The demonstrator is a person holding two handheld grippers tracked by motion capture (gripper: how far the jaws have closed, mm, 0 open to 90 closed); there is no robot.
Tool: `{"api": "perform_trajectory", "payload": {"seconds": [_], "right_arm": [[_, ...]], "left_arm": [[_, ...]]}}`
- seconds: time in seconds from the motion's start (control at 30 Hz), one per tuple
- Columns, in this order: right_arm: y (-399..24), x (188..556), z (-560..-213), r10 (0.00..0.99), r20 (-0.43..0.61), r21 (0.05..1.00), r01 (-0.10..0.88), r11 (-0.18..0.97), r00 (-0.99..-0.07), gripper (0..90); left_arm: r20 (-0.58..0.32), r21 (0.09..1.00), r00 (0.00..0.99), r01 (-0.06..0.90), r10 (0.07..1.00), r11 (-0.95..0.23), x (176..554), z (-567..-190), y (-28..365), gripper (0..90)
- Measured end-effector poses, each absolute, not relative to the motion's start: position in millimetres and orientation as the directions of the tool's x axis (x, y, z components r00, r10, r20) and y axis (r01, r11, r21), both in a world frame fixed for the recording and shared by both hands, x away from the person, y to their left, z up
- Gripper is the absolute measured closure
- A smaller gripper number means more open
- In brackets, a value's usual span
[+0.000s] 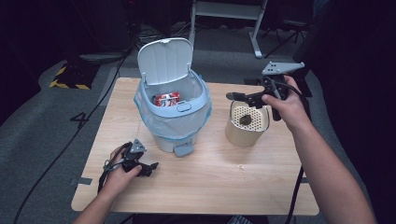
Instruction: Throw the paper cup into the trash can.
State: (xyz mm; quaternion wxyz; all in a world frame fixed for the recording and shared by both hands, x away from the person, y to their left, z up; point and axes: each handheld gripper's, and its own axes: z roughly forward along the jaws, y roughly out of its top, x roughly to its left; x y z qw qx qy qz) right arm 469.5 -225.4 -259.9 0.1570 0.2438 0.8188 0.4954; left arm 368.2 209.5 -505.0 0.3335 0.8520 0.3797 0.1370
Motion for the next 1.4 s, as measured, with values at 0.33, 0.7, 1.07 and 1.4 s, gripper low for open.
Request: {"api": "perform_trajectory", "payload": {"seconds": [0.33, 0.7, 1.07, 1.4], "right_arm": [[-270, 450, -288, 0.601, -0.034, 0.873, 0.269, 0.407, -0.799, 22.6], [-307, 425, -328, 0.64, -0.025, 0.845, 0.326, 0.424, -0.768, 24.4], [-340, 401, -371, 0.687, 0.004, 0.824, 0.392, 0.41, -0.727, 23.9], [-354, 390, -432, 0.744, 0.013, 0.787, 0.466, 0.404, -0.668, 22.2]], "left_arm": [[-0.026, 0.673, 0.664, 0.565, 0.747, -0.478, 367, -505, 211, 5.4], [-0.016, 0.673, 0.649, 0.57, 0.761, -0.472, 370, -505, 217, 5.4], [-0.019, 0.673, 0.653, 0.568, 0.757, -0.473, 370, -505, 218, 5.4], [-0.016, 0.678, 0.64, 0.572, 0.769, -0.462, 368, -505, 218, 7.2]]}}
